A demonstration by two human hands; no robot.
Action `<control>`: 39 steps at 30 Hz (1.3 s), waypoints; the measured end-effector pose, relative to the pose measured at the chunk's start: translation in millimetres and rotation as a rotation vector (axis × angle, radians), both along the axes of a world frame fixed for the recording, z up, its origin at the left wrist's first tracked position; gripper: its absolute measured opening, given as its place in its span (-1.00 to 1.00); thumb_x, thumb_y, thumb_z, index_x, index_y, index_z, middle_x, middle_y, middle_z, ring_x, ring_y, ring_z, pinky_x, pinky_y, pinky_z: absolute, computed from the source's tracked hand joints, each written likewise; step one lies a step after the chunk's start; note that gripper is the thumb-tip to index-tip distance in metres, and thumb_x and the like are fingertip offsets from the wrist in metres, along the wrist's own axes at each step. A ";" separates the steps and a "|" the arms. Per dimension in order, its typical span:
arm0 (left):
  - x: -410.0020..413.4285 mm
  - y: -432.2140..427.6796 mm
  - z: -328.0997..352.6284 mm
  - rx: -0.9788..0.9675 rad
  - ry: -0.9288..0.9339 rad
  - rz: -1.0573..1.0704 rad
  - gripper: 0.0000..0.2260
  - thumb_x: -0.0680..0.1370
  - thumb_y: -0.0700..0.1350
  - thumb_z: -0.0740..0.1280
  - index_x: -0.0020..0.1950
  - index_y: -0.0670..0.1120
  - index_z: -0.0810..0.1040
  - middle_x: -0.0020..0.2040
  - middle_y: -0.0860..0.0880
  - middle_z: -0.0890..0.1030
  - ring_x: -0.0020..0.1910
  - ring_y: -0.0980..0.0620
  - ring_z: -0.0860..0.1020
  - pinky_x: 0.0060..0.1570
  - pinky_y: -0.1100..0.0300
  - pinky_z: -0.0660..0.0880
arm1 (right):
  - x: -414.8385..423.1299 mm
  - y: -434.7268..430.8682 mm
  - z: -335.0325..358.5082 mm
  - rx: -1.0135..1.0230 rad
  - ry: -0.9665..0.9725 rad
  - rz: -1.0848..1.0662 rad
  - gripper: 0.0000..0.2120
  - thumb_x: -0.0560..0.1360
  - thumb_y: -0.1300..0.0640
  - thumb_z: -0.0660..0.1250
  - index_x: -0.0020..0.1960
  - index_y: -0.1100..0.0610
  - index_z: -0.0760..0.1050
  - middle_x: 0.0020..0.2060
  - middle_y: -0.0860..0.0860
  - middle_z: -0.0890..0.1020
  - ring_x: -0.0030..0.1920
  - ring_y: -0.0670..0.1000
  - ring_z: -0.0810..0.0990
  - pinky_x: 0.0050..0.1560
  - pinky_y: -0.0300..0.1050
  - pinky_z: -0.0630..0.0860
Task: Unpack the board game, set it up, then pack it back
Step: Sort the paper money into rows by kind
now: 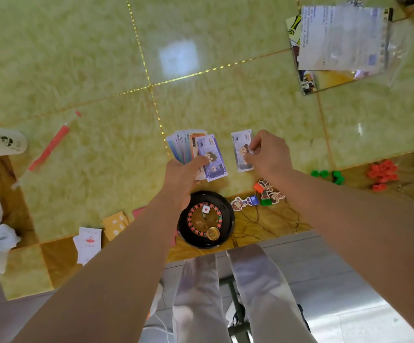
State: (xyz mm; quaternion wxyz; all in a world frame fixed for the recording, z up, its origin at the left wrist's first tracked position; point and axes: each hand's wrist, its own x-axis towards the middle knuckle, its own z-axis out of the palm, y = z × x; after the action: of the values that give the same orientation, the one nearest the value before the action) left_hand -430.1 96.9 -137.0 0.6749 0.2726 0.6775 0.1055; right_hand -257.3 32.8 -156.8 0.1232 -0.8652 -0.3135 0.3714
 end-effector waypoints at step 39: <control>99.8 -11.9 -10.6 0.000 -0.098 0.005 -0.85 0.45 -0.28 0.46 -0.03 -0.11 0.60 -0.10 -0.08 0.69 -0.16 -0.01 0.68 -0.04 -0.03 0.63 | 84.1 -24.7 -11.7 0.106 -0.049 -0.238 -0.70 0.39 0.06 0.53 -0.04 0.15 0.48 -0.24 -0.01 0.53 -0.19 0.01 0.51 -0.15 -0.08 0.44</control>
State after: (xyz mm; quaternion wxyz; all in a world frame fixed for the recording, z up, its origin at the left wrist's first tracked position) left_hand -330.3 85.0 -147.7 0.7070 0.2654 0.6445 0.1202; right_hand -173.1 8.1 -168.5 0.2044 -0.8975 -0.2307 0.3156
